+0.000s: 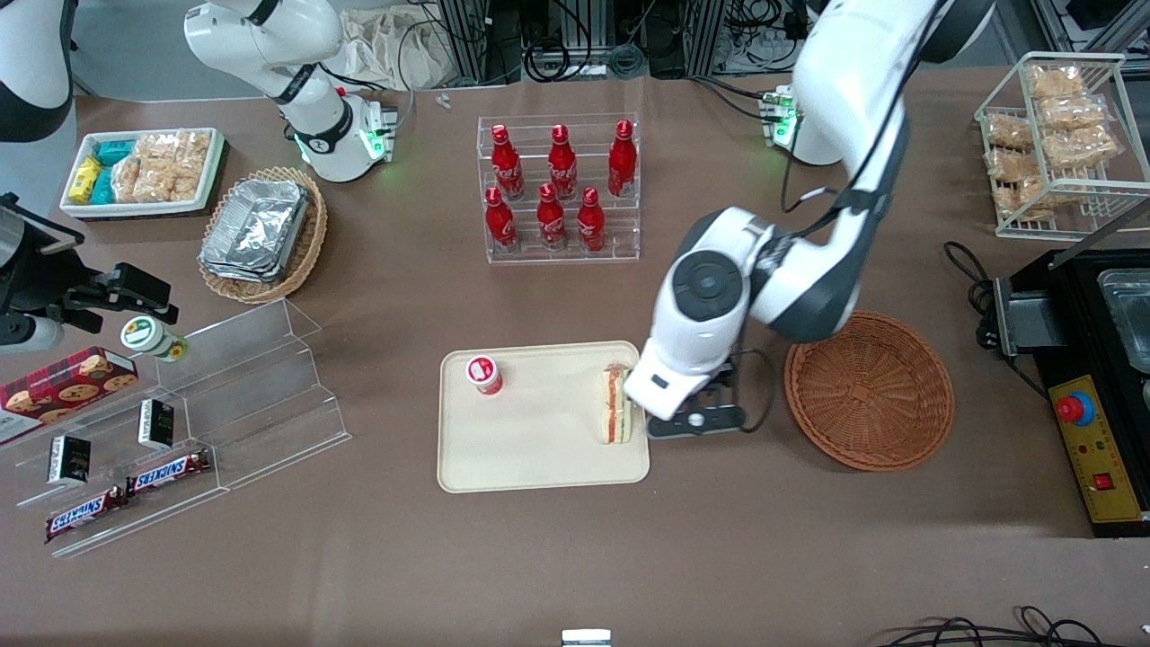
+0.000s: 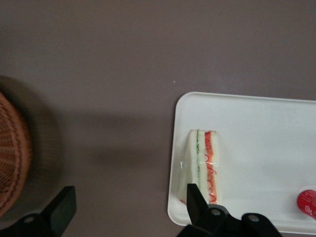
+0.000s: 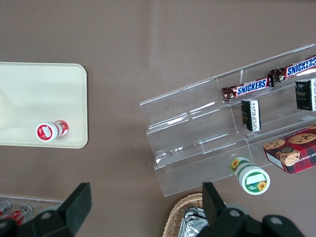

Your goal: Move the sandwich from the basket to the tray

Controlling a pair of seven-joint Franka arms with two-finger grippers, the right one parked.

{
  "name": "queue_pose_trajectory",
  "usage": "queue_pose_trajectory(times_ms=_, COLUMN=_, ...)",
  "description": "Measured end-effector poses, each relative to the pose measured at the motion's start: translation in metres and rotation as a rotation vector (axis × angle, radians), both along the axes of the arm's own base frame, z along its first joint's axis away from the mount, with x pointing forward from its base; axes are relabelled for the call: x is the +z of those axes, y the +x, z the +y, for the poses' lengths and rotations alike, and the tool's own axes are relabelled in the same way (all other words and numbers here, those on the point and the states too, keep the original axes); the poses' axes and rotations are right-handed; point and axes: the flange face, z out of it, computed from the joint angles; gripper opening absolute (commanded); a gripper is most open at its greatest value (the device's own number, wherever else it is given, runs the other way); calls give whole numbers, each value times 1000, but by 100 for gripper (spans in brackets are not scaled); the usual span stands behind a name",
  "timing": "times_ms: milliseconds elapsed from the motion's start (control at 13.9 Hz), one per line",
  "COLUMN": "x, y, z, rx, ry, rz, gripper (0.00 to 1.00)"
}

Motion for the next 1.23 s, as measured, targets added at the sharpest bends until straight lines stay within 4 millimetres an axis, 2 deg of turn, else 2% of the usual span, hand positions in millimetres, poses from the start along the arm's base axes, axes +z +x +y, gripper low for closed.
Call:
queue_pose_trajectory(times_ms=216, x=41, y=-11, z=58, rx=44, ry=11, rz=-14, gripper=99)
queue_pose_trajectory(times_ms=432, x=72, y=-27, z=118, rx=-40, ry=22, rz=3, gripper=99)
queue_pose_trajectory(times_ms=721, x=102, y=-32, z=205, rx=-118, ry=-5, rz=69, gripper=99)
queue_pose_trajectory(times_ms=865, x=110, y=-29, z=245, rx=-165, ry=-11, rz=86, gripper=99)
queue_pose_trajectory(times_ms=1009, x=117, y=-29, z=278, rx=-187, ry=-16, rz=101, gripper=99)
queue_pose_trajectory(times_ms=1225, x=141, y=-27, z=309, rx=-155, ry=-19, rz=98, gripper=99)
